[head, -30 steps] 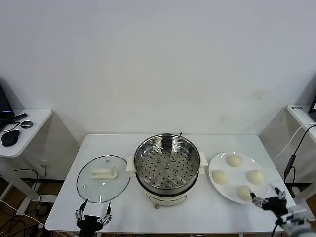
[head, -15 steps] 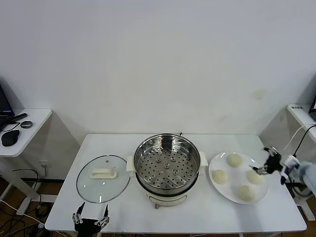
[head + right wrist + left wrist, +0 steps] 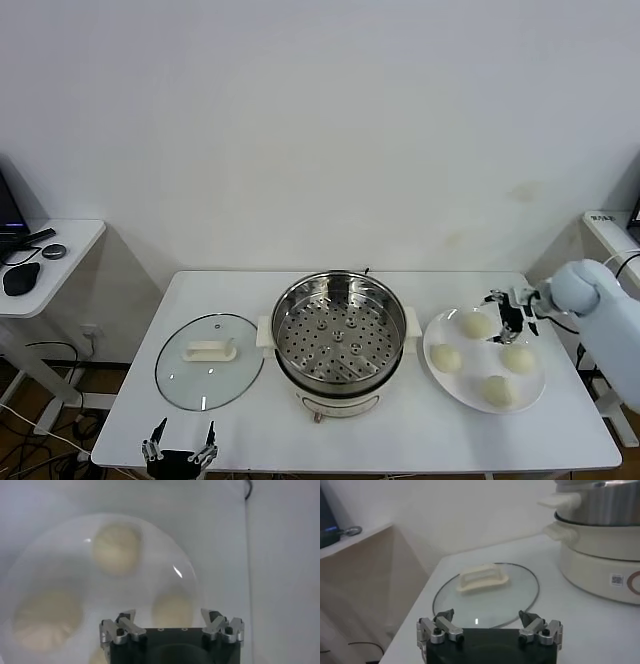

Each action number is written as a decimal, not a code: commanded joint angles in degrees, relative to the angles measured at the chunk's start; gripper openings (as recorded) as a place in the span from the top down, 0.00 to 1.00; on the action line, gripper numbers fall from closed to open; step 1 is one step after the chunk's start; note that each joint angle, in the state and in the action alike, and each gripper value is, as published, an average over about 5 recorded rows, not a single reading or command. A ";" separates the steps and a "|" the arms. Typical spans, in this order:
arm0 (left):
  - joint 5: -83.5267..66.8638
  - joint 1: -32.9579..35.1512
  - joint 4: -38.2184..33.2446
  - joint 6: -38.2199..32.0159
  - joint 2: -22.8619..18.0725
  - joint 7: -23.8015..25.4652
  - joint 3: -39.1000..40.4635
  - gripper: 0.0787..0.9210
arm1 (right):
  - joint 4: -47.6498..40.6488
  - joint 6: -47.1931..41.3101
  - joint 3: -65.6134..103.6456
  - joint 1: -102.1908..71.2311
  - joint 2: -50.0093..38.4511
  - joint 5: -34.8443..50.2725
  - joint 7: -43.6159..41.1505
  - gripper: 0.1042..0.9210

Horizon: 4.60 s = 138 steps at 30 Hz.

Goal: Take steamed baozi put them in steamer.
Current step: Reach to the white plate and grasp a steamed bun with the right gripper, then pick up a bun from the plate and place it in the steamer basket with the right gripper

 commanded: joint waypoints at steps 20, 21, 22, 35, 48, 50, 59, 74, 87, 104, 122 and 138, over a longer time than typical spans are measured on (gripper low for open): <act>-0.09 -1.48 2.89 0.63 -0.04 0.17 -0.47 0.12 | -22.37 5.36 -0.15 8.54 14.11 -16.71 -1.58 0.12; -0.09 -1.46 2.92 0.63 -0.04 0.16 -0.44 0.12 | -22.27 5.33 -0.11 8.42 14.12 -16.54 -1.61 0.12; -0.09 -1.46 2.94 0.63 -0.04 0.15 -0.44 0.12 | -22.17 5.27 -0.09 8.33 14.13 -16.35 -1.62 0.12; -0.12 -1.65 3.02 0.67 -0.02 -0.05 -0.43 0.12 | -23.02 4.69 1.25 7.08 15.04 -16.78 -1.21 0.12; 0.04 -1.88 3.13 0.56 0.00 -0.28 -0.16 0.12 | -22.97 4.34 2.83 6.18 14.96 -18.35 0.77 0.23; 0.05 -1.88 3.15 0.57 -0.02 -0.26 -0.07 0.12 | -23.04 4.29 2.82 6.14 14.97 -18.11 0.98 0.29; 0.08 -1.99 3.29 0.58 0.10 -0.37 0.18 0.12 | -21.71 4.50 2.29 6.42 13.69 -15.29 0.06 0.42; 0.52 -2.97 0.39 2.25 0.09 -2.09 0.52 0.12 | -7.68 3.63 -20.15 28.46 7.76 14.38 -7.04 0.42; -0.96 -1.56 -3.36 2.34 -1.23 -3.99 -0.09 0.12 | -8.05 33.36 -35.56 46.75 27.89 21.15 -11.88 0.41; -2.04 0.64 -5.43 2.74 -1.16 -4.51 0.57 0.12 | 2.01 43.01 -45.73 40.86 30.83 10.28 -8.56 0.41; -2.67 -0.80 -4.69 3.01 -1.43 -4.17 0.32 0.12 | -5.11 42.61 -41.04 33.11 34.12 -0.76 -7.08 0.41; -3.01 -2.11 -2.93 3.24 -0.98 -4.02 -0.07 0.12 | -8.93 42.57 -40.97 32.19 35.21 -1.49 -5.01 0.42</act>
